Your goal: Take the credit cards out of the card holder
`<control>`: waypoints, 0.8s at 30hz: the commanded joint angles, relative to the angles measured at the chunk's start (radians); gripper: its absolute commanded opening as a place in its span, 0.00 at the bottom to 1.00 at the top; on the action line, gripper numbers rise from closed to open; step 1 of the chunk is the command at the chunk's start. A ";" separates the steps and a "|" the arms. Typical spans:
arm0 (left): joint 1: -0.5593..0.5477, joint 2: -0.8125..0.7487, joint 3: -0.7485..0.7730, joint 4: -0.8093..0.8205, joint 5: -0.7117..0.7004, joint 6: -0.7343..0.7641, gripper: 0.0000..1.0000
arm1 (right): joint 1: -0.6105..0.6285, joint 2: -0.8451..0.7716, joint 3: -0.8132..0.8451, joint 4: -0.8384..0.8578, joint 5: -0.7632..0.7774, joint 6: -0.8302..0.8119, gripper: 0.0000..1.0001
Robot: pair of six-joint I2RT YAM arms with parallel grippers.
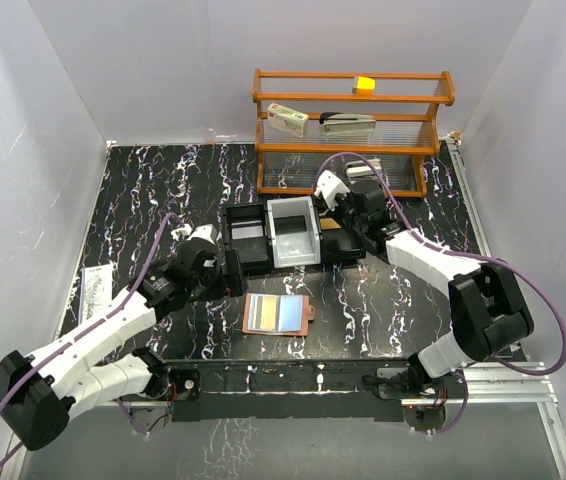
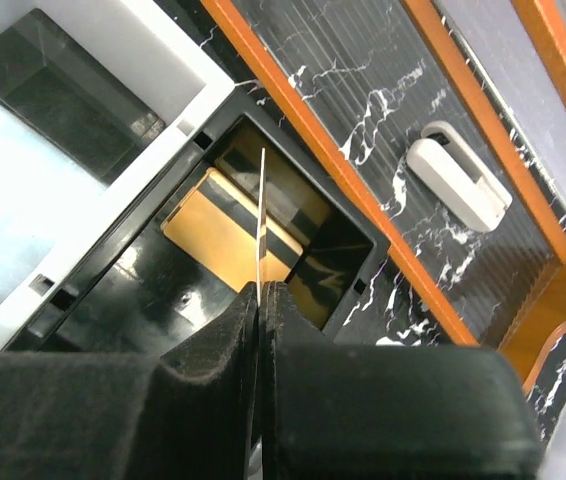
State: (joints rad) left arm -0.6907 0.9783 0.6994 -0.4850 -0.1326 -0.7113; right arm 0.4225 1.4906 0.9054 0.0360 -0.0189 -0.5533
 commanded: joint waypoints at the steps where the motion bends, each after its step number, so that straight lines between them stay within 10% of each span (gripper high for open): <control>1: 0.007 -0.039 0.009 -0.018 0.034 -0.012 0.99 | -0.008 0.030 0.047 0.157 -0.027 -0.081 0.00; 24: 0.007 -0.152 -0.006 -0.029 0.004 -0.016 0.99 | -0.047 0.187 0.014 0.205 -0.067 -0.249 0.00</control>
State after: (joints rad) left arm -0.6891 0.8303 0.6712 -0.5255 -0.1280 -0.7517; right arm 0.3843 1.6440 0.9237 0.1471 -0.0708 -0.7750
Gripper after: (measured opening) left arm 0.985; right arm 0.009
